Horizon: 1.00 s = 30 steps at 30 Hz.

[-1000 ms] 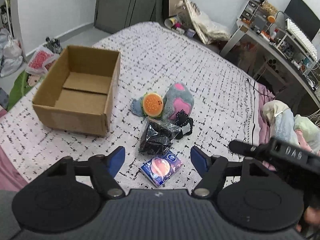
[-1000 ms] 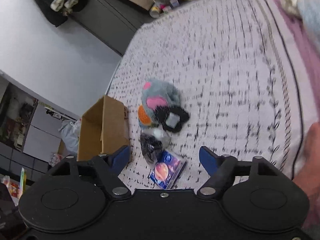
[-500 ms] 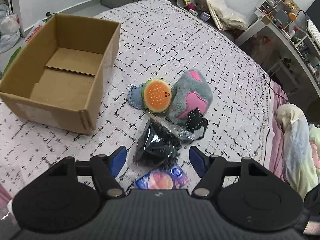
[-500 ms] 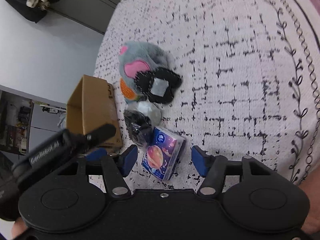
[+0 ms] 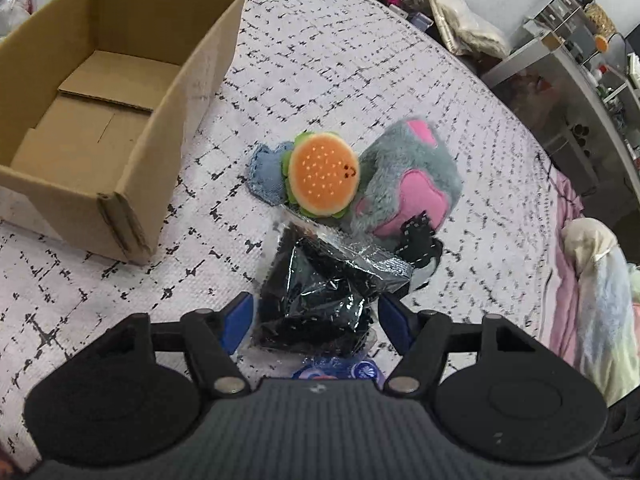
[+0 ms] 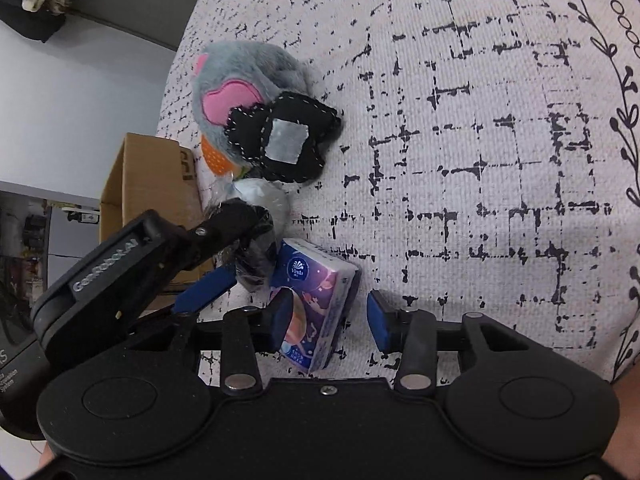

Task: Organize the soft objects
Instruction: 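Reach the right tool to the blue tissue pack while the left tool reaches the black bag, then close the right tool on the tissue pack while the left tool grips the black bag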

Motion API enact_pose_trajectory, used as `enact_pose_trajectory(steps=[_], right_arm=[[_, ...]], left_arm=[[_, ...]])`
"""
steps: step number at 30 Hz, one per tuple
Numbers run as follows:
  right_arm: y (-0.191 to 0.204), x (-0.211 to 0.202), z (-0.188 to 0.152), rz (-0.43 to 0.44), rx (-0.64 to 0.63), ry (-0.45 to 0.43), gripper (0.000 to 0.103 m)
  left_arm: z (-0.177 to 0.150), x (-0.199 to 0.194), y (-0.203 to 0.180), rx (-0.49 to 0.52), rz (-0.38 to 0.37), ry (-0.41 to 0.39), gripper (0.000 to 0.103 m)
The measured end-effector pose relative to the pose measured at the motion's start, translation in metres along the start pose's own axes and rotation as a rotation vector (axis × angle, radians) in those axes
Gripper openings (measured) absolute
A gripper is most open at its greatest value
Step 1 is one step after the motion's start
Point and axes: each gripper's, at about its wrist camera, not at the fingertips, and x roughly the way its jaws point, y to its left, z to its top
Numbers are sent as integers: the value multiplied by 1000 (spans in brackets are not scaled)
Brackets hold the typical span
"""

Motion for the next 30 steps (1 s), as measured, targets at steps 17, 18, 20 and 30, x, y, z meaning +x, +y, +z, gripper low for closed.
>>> enact_pose_trajectory(steps=[17, 18, 20, 30], right_arm=[[10, 14, 1, 5, -42, -55, 31], [10, 12, 0, 5, -48, -60, 29], [13, 5, 0, -2, -66, -80, 27], [24, -21, -4, 29, -117, -148, 23]], left_arm=[[-2, 0, 22, -109, 4, 49, 44], [-1, -2, 23, -113, 1, 52, 44], [-1, -9, 22, -110, -7, 54, 44], [3, -53, 17, -89, -8, -9, 44]])
